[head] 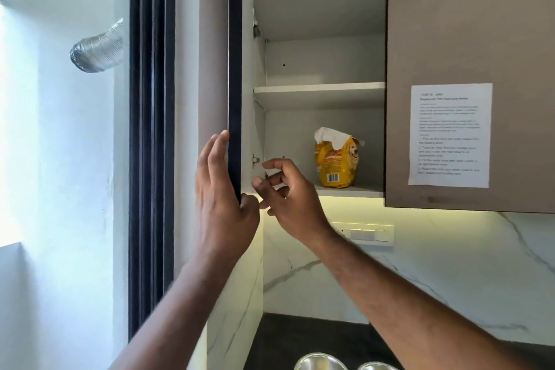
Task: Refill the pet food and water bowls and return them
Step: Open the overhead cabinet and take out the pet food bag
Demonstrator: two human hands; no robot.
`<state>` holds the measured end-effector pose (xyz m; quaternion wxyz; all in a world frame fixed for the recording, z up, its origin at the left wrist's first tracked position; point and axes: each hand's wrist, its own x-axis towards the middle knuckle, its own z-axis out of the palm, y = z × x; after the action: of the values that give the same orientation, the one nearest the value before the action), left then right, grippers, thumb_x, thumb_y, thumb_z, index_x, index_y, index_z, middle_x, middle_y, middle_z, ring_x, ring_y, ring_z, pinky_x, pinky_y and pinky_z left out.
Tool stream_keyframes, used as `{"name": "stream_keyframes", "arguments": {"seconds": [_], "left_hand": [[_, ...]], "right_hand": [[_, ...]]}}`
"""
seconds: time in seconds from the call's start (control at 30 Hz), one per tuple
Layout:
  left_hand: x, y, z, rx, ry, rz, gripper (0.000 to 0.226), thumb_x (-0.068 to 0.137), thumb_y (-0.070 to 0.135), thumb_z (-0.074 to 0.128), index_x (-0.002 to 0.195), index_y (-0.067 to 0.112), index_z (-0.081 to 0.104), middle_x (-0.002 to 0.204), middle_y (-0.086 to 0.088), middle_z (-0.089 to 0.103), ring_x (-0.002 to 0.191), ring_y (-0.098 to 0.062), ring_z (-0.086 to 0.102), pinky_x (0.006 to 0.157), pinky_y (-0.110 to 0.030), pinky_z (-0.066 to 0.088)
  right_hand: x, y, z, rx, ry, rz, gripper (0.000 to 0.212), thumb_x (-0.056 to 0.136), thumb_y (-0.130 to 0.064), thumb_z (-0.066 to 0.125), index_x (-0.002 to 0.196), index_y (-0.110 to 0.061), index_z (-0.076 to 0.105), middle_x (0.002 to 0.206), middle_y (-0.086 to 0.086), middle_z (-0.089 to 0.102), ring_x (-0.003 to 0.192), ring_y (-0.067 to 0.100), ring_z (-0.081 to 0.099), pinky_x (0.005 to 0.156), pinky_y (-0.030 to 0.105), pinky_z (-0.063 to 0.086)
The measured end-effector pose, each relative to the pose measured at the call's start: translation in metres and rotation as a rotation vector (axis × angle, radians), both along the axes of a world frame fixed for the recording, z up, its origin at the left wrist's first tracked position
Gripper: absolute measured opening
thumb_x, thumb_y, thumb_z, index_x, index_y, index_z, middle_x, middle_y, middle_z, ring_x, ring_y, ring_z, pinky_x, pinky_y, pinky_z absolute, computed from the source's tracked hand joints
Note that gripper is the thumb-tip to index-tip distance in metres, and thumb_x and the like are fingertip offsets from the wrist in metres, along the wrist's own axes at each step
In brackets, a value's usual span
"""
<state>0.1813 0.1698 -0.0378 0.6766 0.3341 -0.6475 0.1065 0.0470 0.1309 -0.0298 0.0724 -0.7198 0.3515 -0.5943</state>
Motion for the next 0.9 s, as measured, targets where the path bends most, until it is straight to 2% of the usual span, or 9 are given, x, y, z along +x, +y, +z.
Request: {"name": "stream_keyframes", "arguments": {"seconds": [0.07,0.17,0.27,0.43,0.5,0.57,0.67,0.8,0.9], "left_hand": [[-0.009,0.005,-0.003,-0.020,0.036,0.122,0.100,0.074,-0.017,0.060,0.158,0.023,0.024,0.165,-0.008,0.021,0.153,-0.029,0.021,0.122,-0.045,0.030],[-0.027,0.004,-0.009,-0.102,-0.025,0.283,0.097,0.068,-0.023,0.051,0.154,0.020,0.037,0.167,-0.012,0.019,0.155,-0.033,0.016,0.126,-0.054,0.020],[-0.044,-0.001,-0.008,-0.087,-0.033,0.408,0.098,0.062,-0.028,0.046,0.149,0.017,0.047,0.167,-0.015,0.021,0.156,-0.035,0.014,0.128,-0.053,0.000],[-0.063,-0.007,-0.005,-0.069,-0.026,0.528,0.098,0.059,-0.030,0.048,0.147,0.015,0.051,0.166,-0.016,0.024,0.155,-0.035,0.017,0.127,-0.052,-0.006],[-0.069,-0.008,-0.003,-0.069,-0.017,0.553,0.099,0.058,-0.029,0.050,0.146,0.014,0.051,0.165,-0.016,0.026,0.154,-0.036,0.019,0.126,-0.049,-0.010],[-0.078,-0.008,-0.002,-0.076,-0.007,0.589,0.098,0.057,-0.028,0.051,0.146,0.014,0.052,0.164,-0.016,0.028,0.154,-0.036,0.020,0.125,-0.047,-0.012],[-0.092,-0.013,0.002,-0.136,0.045,0.630,0.092,0.063,-0.027,0.054,0.145,0.016,0.053,0.163,-0.014,0.032,0.153,-0.035,0.020,0.124,-0.050,-0.009],[-0.125,-0.033,0.008,-0.341,0.061,0.636,0.073,0.075,-0.017,0.060,0.141,0.013,0.059,0.157,-0.014,0.044,0.151,-0.035,0.028,0.127,-0.049,-0.003],[-0.150,-0.063,0.011,-0.248,0.007,0.423,0.067,0.082,-0.008,0.062,0.145,0.014,0.054,0.158,-0.011,0.042,0.150,-0.032,0.029,0.124,-0.052,0.023]], "right_hand": [[-0.007,-0.011,-0.004,0.013,-0.011,-0.064,0.046,0.093,-0.057,0.065,0.129,-0.029,0.055,0.103,-0.010,0.072,0.079,0.010,0.075,0.076,0.047,0.064],[-0.027,-0.028,-0.012,0.022,-0.037,-0.165,0.047,0.091,-0.062,0.065,0.125,-0.031,0.056,0.103,-0.010,0.073,0.082,0.012,0.075,0.076,0.048,0.063],[-0.055,-0.042,-0.017,0.008,-0.036,-0.265,0.043,0.092,-0.057,0.067,0.123,-0.030,0.056,0.099,-0.011,0.074,0.080,0.009,0.074,0.074,0.040,0.062],[-0.105,-0.070,-0.018,0.001,-0.040,-0.375,0.040,0.094,-0.049,0.069,0.123,-0.024,0.059,0.091,-0.015,0.069,0.072,0.002,0.068,0.070,0.028,0.054],[-0.124,-0.083,-0.018,-0.016,-0.041,-0.417,0.044,0.094,-0.049,0.069,0.126,-0.021,0.060,0.093,-0.014,0.069,0.073,0.003,0.066,0.075,0.031,0.057],[-0.143,-0.100,-0.018,-0.019,-0.040,-0.453,0.049,0.092,-0.059,0.066,0.125,-0.024,0.060,0.102,-0.007,0.074,0.085,0.016,0.071,0.079,0.039,0.060],[-0.165,-0.128,-0.013,-0.029,-0.021,-0.481,0.066,0.080,-0.077,0.050,0.128,-0.032,0.055,0.115,-0.003,0.074,0.099,0.028,0.073,0.082,0.045,0.061],[-0.194,-0.159,-0.002,-0.042,0.010,-0.478,0.065,0.089,-0.067,0.056,0.139,-0.026,0.051,0.128,0.003,0.069,0.112,0.030,0.068,0.088,0.045,0.060],[-0.210,-0.178,0.006,-0.041,0.007,-0.481,0.069,0.087,-0.067,0.060,0.141,-0.025,0.051,0.134,0.003,0.067,0.117,0.029,0.066,0.091,0.046,0.059]]}}
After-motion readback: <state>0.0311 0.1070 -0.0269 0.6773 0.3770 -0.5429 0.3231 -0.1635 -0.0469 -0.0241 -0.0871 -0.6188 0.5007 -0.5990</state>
